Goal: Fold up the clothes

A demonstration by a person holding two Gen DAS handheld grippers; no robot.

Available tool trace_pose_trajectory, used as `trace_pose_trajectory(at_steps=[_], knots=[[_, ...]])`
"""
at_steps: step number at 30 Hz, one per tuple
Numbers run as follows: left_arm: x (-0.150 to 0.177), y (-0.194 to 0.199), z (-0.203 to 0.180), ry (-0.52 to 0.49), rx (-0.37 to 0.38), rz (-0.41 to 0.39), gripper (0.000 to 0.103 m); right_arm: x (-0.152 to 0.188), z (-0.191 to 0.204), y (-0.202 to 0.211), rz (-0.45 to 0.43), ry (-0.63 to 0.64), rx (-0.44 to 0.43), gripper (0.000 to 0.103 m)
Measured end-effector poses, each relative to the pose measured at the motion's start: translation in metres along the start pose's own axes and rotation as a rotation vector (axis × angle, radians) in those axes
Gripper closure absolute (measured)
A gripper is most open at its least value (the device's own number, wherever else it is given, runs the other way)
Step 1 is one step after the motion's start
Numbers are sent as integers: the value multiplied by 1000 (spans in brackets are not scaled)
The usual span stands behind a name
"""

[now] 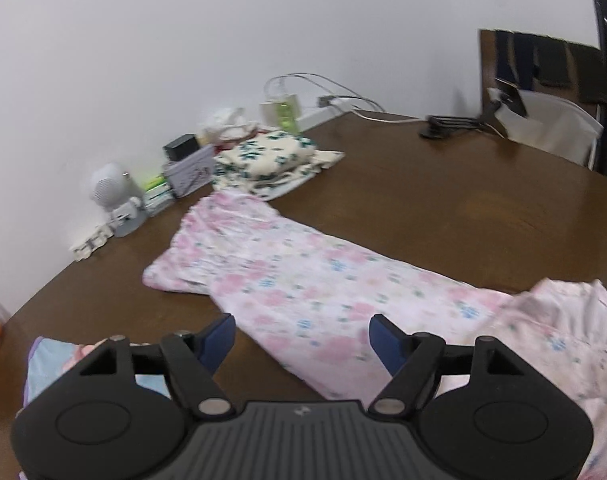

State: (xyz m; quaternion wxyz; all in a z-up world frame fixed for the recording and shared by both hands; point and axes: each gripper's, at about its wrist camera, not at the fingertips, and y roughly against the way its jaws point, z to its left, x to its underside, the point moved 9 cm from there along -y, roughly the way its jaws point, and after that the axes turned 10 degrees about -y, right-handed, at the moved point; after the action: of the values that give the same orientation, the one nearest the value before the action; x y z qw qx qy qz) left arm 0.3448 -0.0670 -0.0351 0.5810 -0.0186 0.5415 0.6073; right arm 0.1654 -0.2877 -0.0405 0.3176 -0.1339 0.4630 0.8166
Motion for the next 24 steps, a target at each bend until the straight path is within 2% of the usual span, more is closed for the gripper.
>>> trace_pose_trajectory(at_steps=[2, 5, 7, 9, 11, 14, 16, 18, 21, 24], knots=[[0, -4, -8, 7, 8, 10, 30, 12, -5, 4, -12, -51, -24, 49], [5, -15, -12, 43, 21, 44, 38, 23, -8, 2, -12, -107, -63, 49], [7, -23, -15, 66, 30, 66, 42, 29, -5, -5, -7, -120, -79, 56], [13, -27, -17, 110, 60, 76, 50, 31, -1, -12, -20, -137, -94, 89], [18, -29, -17, 154, 90, 81, 56, 30, 4, -17, -43, -146, -107, 97], [23, -29, -15, 185, 108, 91, 59, 24, 38, -8, -125, 42, -109, 100], [26, -30, -16, 189, 102, 109, 59, 27, 78, 0, -150, 251, -120, 100], [26, -31, -16, 209, 97, 113, 59, 41, 121, 4, -136, 487, -130, 100], [27, -30, -16, 225, 89, 118, 59, 80, 170, -7, -19, 787, -165, 100], [27, -22, -11, 230, 81, 118, 59, 115, 183, -30, 120, 986, -131, 100]])
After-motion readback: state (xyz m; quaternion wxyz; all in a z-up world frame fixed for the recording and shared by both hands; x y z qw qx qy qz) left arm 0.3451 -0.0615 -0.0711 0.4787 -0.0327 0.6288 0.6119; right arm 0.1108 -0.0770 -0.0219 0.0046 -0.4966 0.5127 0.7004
